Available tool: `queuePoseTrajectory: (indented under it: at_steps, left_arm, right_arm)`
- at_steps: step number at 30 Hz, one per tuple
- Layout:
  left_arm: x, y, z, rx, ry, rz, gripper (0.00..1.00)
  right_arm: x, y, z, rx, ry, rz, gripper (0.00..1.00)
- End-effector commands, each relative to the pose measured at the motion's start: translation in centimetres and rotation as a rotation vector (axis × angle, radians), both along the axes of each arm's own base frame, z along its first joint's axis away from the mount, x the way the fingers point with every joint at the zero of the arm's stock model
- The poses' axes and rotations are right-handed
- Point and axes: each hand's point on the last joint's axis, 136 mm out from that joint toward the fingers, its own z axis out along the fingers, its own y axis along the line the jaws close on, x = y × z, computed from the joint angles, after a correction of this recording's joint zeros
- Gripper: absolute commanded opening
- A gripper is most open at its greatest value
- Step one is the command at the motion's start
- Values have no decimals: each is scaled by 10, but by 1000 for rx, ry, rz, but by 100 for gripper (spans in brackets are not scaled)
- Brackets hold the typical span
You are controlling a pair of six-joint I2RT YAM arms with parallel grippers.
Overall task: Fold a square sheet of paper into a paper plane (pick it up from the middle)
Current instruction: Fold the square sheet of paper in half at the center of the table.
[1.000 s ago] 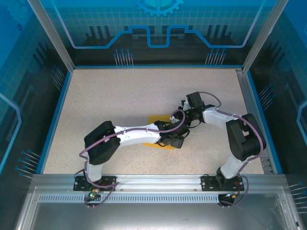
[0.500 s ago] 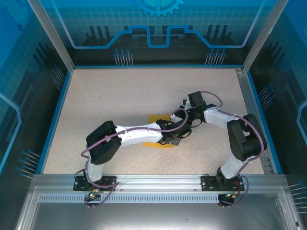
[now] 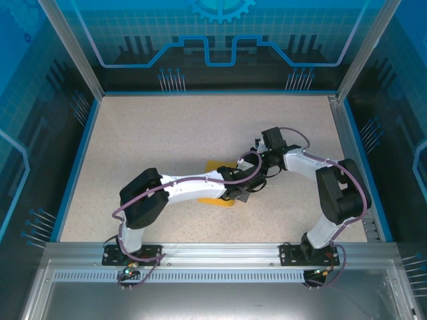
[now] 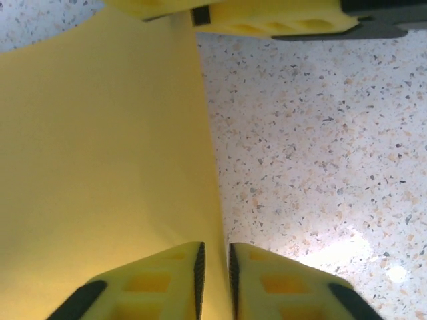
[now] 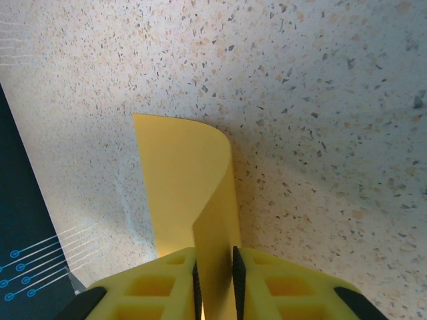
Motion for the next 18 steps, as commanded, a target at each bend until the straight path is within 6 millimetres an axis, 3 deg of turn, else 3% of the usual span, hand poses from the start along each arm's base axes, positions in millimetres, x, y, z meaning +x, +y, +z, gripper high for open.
queuePoseTrajectory:
  at_steps: [1,5,13,15,18]
  left_arm:
    - [13,5,27,-59,-55,31,10]
    - [14,14,31,-135,-21,43,4]
    - [21,32,35,-461,150,107,6]
    - [24,37,34,-525,188,121,7]
    - [27,44,32,-600,234,153,9]
  right_arm:
    - [-2,-2,8,0,4,12,25]
    - [-1,-10,18,-7,-8,-7,36]
    - [-10,-32,59,2,-121,-45,74]
    - [-13,-27,63,27,-136,-34,74]
    - [-24,-14,52,52,-109,20,74]
